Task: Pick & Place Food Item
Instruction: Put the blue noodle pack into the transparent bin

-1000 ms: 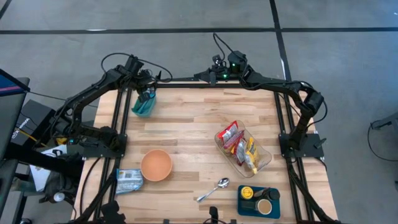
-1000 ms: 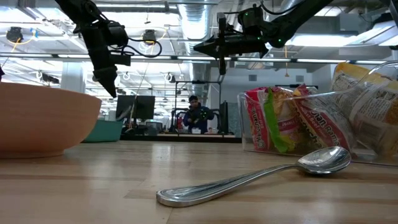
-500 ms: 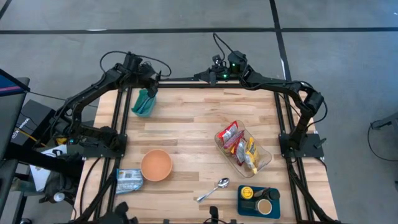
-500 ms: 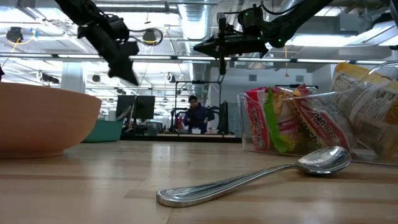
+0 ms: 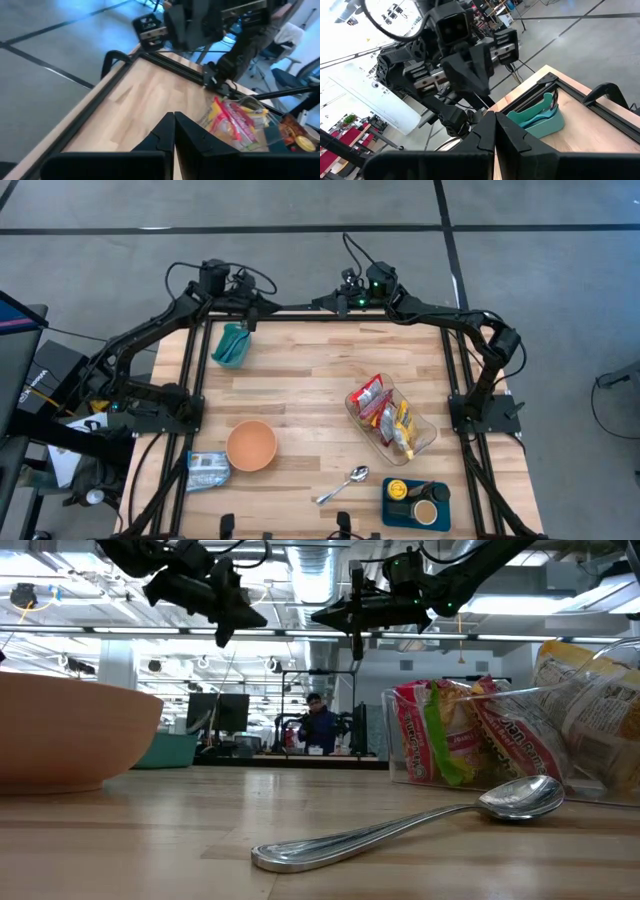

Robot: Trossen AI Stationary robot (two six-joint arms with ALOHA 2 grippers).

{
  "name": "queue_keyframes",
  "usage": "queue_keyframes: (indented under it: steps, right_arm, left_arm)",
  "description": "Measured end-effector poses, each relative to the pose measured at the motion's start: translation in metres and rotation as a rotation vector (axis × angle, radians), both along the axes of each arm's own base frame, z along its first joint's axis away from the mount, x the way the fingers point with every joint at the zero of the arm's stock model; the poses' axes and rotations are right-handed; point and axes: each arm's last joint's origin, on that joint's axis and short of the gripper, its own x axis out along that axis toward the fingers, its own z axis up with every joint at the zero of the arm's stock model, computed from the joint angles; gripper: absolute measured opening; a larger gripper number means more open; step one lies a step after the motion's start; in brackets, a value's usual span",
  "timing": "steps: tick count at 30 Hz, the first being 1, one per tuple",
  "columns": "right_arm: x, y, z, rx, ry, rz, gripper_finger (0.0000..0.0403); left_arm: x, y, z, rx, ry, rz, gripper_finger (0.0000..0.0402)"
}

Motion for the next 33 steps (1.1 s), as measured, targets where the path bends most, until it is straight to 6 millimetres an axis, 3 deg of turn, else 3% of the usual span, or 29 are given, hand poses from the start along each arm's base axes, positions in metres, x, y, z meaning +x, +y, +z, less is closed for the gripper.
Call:
queue_keyframes:
  steps: [5,12,24,33]
  right_arm:
    - [0.000,0.000,0.000,0.000,0.000,0.000,0.0000]
    - [0.000,0.000,0.000,0.000,0.000,0.000,0.0000]
    - [0.000,0.000,0.000,0.000,0.000,0.000,0.0000]
    - [0.000,0.000,0.000,0.000,0.000,0.000,0.0000]
  left_arm:
    - [0.011,-0.015,0.001,-0.045,0.006,-0.055,0.0001]
    - [0.012,-0.063,0.015,-0.087,0.047,-0.183,0.0001]
    - [-0.037,-0.160,0.043,-0.302,0.133,-0.377,0.0001]
    - [-0.066,-0.192,0.041,-0.415,0.270,-0.306,0.0001]
